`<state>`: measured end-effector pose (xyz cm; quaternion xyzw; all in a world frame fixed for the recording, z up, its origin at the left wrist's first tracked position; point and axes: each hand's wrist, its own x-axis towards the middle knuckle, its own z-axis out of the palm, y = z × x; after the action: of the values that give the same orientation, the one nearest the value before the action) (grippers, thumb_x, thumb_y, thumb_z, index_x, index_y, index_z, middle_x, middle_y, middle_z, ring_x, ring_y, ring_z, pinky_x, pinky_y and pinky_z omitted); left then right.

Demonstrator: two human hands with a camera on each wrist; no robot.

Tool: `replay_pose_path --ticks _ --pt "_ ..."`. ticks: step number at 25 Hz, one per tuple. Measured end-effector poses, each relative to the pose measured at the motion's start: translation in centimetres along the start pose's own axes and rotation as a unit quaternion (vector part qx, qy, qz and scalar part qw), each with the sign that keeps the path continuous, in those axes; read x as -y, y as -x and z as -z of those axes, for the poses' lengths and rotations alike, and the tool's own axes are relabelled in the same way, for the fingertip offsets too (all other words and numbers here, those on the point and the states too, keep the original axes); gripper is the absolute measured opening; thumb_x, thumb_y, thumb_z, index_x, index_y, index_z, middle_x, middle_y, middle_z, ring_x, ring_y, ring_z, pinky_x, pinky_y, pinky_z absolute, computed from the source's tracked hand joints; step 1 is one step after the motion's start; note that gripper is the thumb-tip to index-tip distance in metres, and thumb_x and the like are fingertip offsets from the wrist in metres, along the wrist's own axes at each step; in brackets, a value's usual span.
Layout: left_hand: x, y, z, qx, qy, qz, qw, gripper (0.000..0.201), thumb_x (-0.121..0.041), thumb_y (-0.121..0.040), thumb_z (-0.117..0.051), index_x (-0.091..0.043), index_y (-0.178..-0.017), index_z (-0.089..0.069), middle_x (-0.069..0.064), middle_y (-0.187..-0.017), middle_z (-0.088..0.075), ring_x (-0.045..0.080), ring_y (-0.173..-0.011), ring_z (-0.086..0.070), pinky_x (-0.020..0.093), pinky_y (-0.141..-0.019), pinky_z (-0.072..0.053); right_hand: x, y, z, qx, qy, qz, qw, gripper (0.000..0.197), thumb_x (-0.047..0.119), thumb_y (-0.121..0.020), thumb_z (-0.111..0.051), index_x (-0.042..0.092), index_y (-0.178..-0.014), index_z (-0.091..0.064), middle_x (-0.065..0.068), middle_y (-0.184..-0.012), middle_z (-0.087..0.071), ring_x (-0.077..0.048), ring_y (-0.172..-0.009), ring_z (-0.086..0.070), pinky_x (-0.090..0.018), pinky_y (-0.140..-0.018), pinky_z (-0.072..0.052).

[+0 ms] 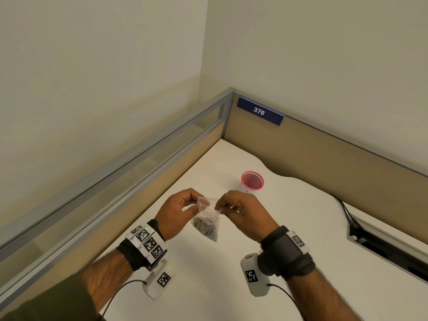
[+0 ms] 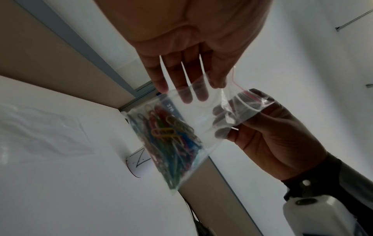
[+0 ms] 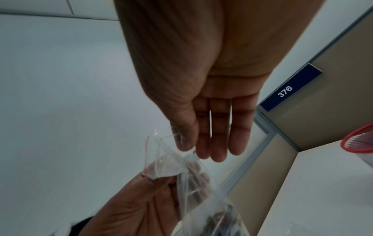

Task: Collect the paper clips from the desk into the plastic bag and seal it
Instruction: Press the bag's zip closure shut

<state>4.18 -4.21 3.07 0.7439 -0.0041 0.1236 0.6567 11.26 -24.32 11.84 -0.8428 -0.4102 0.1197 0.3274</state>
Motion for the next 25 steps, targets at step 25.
replay_pose_path --ticks 25 --pt "-4.4 4.5 -4.3 -0.126 0.092 0.02 0.988 0.013 -0.002 -0.093 -0.065 -0.012 -0.087 -0.071 0.011 -0.074 -0.072 0.021 -0.073 -0.069 0.032 -0.075 -0.058 -1.3 5.2 -0.7 -0.077 -0.148 -0.041 0.985 0.039 0.032 -0.081 -0.073 0.032 -0.114 -0.055 0.015 -0.099 -0.066 -0.005 -0.09 -0.062 -0.018 -0.077 -0.055"
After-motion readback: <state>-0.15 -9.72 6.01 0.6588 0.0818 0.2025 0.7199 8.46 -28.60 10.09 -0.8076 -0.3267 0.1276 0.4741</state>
